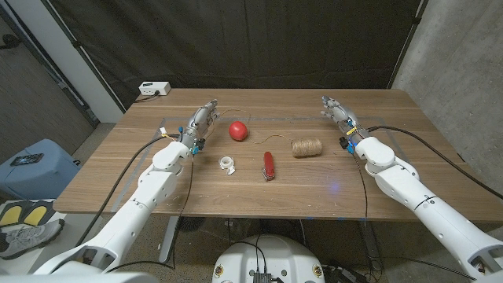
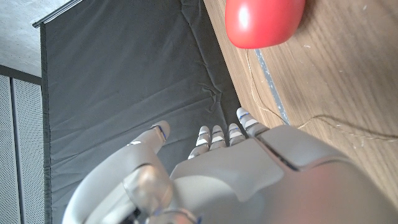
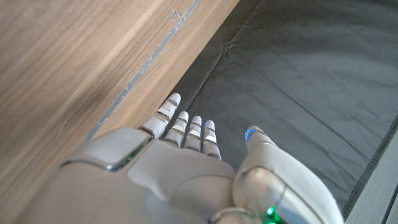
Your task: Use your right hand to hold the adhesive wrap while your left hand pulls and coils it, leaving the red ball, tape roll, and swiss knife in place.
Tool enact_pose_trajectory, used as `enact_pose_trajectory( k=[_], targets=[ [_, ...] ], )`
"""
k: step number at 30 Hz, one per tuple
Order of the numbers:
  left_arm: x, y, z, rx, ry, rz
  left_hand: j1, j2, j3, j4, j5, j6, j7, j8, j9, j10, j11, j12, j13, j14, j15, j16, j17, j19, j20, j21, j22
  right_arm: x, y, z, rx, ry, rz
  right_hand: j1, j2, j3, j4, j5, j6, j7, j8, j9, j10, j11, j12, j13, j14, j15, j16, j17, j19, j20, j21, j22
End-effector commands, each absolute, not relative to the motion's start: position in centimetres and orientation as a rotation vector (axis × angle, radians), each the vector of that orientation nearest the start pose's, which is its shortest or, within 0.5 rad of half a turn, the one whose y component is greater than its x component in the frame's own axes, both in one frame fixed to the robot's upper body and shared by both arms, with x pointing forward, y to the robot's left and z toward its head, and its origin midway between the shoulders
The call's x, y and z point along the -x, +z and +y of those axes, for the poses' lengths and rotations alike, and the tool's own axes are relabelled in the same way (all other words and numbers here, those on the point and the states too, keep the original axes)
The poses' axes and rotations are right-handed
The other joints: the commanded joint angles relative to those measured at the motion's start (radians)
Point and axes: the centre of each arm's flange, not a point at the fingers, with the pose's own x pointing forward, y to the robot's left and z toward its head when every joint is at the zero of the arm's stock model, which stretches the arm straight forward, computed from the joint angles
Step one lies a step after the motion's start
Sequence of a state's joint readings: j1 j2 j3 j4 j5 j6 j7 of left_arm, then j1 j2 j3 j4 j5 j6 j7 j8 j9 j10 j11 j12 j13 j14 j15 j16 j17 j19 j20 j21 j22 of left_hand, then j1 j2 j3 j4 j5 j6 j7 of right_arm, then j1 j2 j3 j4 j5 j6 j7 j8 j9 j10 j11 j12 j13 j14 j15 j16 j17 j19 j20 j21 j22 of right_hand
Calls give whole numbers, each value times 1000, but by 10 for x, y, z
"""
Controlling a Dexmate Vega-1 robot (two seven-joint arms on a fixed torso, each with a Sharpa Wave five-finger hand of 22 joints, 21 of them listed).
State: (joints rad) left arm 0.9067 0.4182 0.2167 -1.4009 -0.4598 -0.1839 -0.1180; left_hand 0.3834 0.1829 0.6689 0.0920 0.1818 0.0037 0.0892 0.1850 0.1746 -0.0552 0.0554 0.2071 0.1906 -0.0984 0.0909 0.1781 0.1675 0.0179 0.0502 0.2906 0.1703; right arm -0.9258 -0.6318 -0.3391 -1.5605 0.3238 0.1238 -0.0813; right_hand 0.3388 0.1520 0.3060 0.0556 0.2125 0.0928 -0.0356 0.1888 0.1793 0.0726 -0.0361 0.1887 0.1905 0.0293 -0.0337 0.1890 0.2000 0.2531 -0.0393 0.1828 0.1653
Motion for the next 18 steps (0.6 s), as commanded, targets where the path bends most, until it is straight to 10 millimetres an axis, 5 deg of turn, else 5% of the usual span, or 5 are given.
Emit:
enact_pose_trajectory(
  k=[1, 18],
  targets=[
    [-641, -18, 278, -35, -237, -612, 15, 0, 4, -13, 10, 7, 1, 3, 3, 10, 4, 7, 3, 10, 4, 5, 1, 8, 3, -5, 2, -606, 12, -272, 568, 151, -638, 27, -3, 8, -20, -4, 10, 1, 4, 5, 9, 1, 6, 2, 6, -41, 6, -2, 7, -74, 9, 4],
    [-647, -15, 278, -44, -250, -612, 28, -7, 6, -48, 17, 12, -5, 2, 3, 17, -6, 8, 4, 13, -2, 3, 1, 19, -7, -15, 2, -594, 20, -263, 747, 161, -674, 84, -29, 22, -89, -23, 24, 11, 9, 7, 26, 18, 12, 4, 23, -35, 11, -10, 25, -65, 15, 4]
  ],
)
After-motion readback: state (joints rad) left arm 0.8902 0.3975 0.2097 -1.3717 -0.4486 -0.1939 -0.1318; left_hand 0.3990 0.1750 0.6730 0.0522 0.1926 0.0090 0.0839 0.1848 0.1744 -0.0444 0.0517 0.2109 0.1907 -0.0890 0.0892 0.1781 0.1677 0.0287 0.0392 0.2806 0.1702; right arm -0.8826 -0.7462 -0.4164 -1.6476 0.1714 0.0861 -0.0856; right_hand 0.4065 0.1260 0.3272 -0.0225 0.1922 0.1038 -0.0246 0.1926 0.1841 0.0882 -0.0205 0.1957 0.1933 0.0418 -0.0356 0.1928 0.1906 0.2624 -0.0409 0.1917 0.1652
